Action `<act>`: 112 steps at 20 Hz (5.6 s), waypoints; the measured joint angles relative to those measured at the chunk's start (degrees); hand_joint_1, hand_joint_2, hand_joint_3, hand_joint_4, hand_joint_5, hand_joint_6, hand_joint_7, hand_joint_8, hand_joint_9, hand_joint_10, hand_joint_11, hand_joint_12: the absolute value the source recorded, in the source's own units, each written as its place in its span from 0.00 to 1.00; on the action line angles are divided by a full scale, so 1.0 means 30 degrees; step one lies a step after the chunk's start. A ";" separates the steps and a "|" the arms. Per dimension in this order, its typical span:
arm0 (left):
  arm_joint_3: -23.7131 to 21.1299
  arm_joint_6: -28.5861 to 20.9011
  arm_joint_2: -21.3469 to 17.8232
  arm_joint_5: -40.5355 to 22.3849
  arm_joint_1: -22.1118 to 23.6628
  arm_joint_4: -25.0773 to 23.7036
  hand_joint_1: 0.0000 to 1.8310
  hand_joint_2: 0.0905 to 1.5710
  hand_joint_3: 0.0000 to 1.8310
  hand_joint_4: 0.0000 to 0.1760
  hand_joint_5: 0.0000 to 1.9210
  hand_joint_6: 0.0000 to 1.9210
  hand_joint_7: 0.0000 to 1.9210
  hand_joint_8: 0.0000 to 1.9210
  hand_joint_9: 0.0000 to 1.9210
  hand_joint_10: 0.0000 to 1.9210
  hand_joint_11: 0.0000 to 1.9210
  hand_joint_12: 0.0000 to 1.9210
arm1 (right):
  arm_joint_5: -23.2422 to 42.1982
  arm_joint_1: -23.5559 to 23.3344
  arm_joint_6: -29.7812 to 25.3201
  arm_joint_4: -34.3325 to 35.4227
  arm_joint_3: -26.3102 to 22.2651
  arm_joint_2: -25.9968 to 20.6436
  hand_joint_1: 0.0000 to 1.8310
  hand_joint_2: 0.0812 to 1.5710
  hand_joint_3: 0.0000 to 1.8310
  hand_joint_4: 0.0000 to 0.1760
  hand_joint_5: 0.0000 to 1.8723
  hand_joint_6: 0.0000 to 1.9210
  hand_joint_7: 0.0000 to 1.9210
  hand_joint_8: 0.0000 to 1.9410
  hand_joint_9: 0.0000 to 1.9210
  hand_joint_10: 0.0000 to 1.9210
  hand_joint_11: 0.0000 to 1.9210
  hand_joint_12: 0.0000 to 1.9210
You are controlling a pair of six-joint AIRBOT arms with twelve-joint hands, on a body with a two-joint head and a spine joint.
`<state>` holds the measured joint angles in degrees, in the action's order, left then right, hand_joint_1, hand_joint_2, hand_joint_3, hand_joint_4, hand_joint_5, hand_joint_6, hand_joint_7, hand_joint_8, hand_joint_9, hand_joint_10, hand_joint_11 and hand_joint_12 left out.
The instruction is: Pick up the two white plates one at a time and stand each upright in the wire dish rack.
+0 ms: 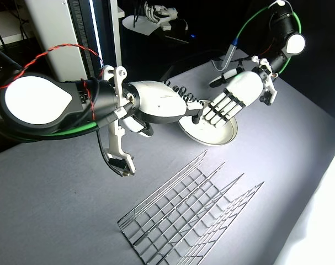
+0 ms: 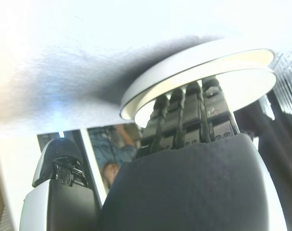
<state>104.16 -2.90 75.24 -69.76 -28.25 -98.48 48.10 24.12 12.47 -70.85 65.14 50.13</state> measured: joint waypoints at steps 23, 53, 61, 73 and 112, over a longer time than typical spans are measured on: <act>0.0831 -0.1486 -0.1406 -0.1574 0.2514 -0.3869 0.00 0.68 0.00 0.00 0.00 0.00 0.00 0.00 0.00 0.00 0.00 0.00 | 0.0022 0.0000 0.0000 -0.0029 0.0000 -0.0197 0.79 0.66 0.00 0.00 0.10 0.00 0.13 0.00 0.17 0.00 0.00 0.62; -0.0080 -0.1421 -0.0022 -0.0007 0.0080 -0.1042 0.00 0.69 0.00 0.00 0.00 0.00 0.00 0.00 0.00 0.00 0.00 0.00 | 0.0262 -0.0124 0.0007 -0.0211 -0.0408 -0.0452 0.77 0.67 0.00 0.00 0.12 0.00 0.13 0.00 0.16 0.00 0.00 0.60; 0.0073 -0.1421 0.0240 0.0036 0.0211 -0.1035 0.00 0.68 0.00 0.00 0.00 0.00 0.00 0.00 0.00 0.00 0.00 0.00 | -0.0270 -0.0073 0.0007 -0.0597 -0.0721 -0.0379 0.78 0.67 0.00 0.00 0.11 0.00 0.12 0.00 0.17 0.00 0.00 0.62; 0.0073 -0.1421 0.0765 0.0437 0.0357 -0.0634 0.00 0.68 0.00 0.00 0.00 0.00 0.00 0.00 0.00 0.00 0.00 0.00 | -0.1923 0.0641 -0.0058 -0.0459 -0.0816 0.1071 0.80 0.67 0.00 0.00 0.12 0.00 0.15 0.00 0.18 0.00 0.00 0.62; 0.0350 -0.1428 0.0962 0.0350 0.0474 -0.0707 0.00 0.68 0.00 0.00 0.00 0.00 0.00 0.00 0.00 0.00 0.00 0.00 | -0.3519 0.1086 0.0087 0.0699 0.2375 0.6113 0.75 0.69 0.00 0.00 0.48 0.56 0.53 0.40 0.51 0.60 0.44 0.56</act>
<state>105.21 -7.18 78.13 -68.71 -26.83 -100.60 37.54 27.38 12.73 -68.75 72.27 68.47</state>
